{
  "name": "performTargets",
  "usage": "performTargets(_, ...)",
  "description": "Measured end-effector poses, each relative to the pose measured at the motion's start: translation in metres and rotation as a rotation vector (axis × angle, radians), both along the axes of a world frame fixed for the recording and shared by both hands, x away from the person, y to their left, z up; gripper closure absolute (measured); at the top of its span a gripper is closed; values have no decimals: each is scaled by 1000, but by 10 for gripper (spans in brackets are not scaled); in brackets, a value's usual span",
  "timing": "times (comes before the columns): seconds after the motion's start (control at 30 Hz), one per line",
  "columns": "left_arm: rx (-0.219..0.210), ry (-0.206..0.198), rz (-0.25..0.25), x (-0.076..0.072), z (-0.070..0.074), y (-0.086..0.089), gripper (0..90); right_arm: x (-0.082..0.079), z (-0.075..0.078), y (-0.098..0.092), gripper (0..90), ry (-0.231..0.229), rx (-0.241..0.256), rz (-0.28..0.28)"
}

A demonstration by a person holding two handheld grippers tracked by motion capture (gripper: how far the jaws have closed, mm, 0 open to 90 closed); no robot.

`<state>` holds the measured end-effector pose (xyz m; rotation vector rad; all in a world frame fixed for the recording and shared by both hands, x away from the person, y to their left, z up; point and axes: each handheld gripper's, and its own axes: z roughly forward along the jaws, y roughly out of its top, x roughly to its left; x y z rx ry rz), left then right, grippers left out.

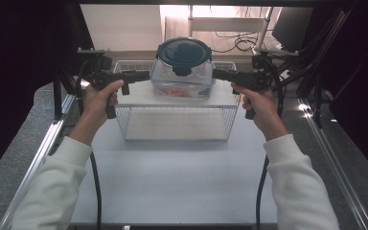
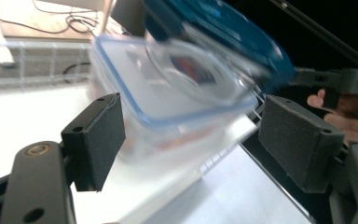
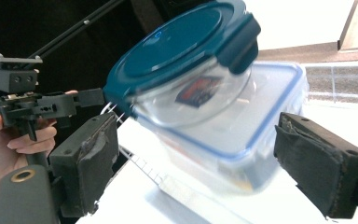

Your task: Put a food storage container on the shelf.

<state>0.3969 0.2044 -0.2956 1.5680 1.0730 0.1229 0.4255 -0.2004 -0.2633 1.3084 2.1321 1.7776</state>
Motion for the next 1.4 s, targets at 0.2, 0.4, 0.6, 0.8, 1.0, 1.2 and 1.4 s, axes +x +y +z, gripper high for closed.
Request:
performTargets(0.2, 67, -30, -33, -33, -17, -4, 219, -30, -14, -15, 157, -63, -24, 26)
performTargets(0.4, 113, -37, -45, -60, -38, -9, 221, -56, -36, -27, 179, -110, -87, 30)
performTargets(0.6, 156, -35, -37, -84, -63, -9, 222, -74, -67, -40, 188, -102, -120, 29)
performTargets(0.8, 185, -6, -28, -104, -94, -8, 222, -93, -94, -50, 189, -93, -177, 28)
performTargets(1.0, 248, 14, -23, -122, -124, -11, 221, -111, -124, -57, 189, -73, -233, 31)
performTargets(1.2, 293, 26, -16, -137, -145, -13, 214, -124, -154, -67, 186, -26, -287, 22)
performTargets(1.4, 322, 65, -23, -143, -163, -17, 211, -132, -181, -75, 188, 15, -343, 8)
